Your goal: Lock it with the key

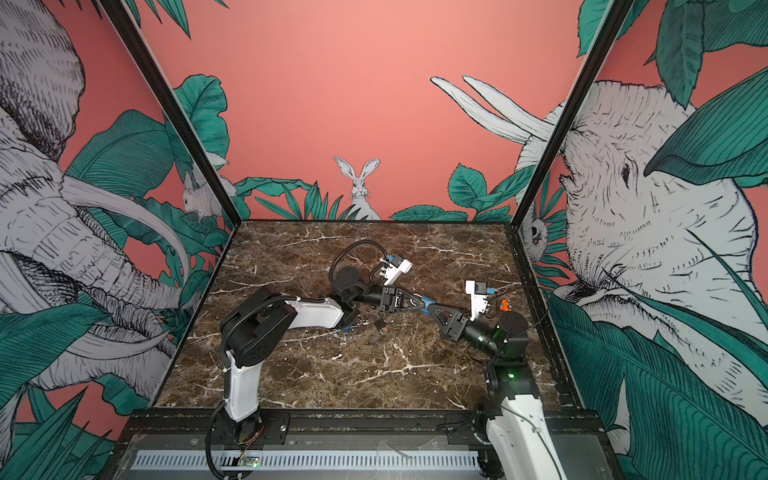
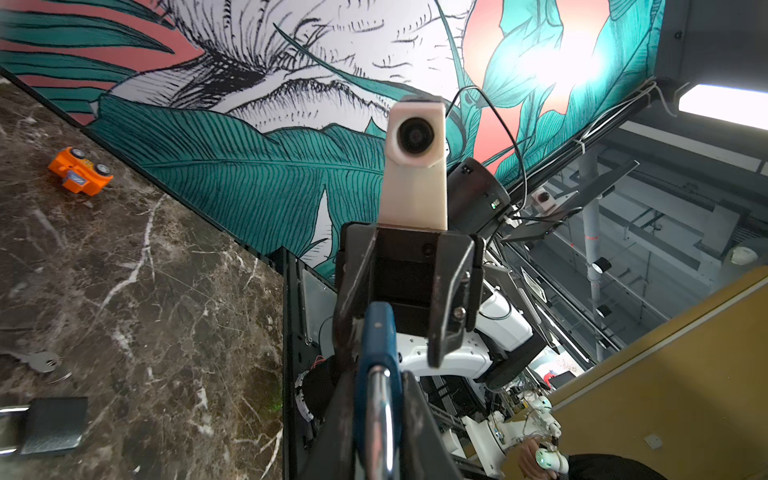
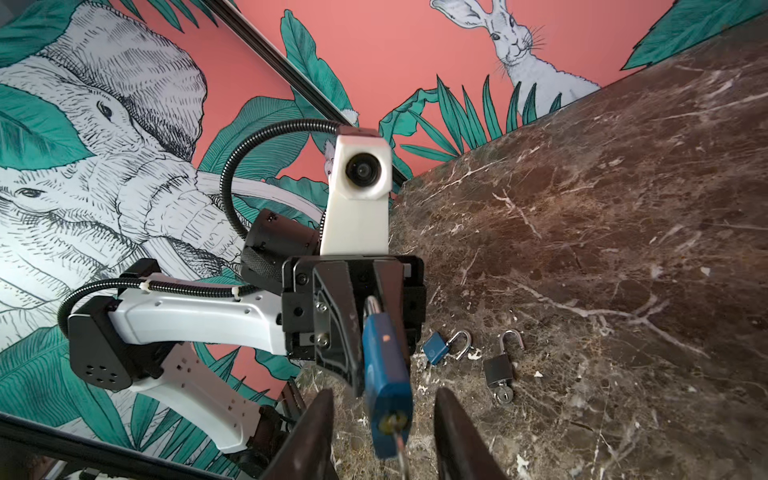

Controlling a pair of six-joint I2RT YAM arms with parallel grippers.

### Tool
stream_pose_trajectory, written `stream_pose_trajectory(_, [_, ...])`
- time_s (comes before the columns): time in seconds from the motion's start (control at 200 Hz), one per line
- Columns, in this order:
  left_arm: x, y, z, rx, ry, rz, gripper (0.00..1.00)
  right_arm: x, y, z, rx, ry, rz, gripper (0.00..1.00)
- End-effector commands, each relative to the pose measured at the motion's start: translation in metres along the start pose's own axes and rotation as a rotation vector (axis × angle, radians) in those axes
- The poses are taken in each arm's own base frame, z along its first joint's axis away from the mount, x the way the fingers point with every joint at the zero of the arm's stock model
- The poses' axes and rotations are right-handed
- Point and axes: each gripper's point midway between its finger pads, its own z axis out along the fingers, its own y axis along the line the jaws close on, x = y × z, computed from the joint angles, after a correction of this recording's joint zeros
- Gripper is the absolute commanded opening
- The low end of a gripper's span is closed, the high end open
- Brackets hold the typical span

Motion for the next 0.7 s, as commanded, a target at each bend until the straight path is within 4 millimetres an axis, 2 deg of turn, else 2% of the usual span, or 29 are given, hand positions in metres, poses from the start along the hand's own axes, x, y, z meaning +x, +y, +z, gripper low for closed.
stream_pose_trajectory(0.0, [-0.013, -0.027, -0.007, 0.038, -0.04, 0.088, 0.0, -0.01, 0.008, -0.004, 0.012, -0.028, -0.039, 0.42])
stream_pose_trajectory(0.495, [-0.014, -0.037, -0.008, 0.053, -0.025, 0.112, 0.0, -0.007, 0.007, -0.006, 0.012, -0.031, -0.031, 0.36])
stream_pose_trajectory(0.695, [-0.013, -0.043, -0.008, 0.057, -0.022, 0.122, 0.0, -0.009, 0.005, -0.003, 0.0, -0.035, -0.019, 0.29])
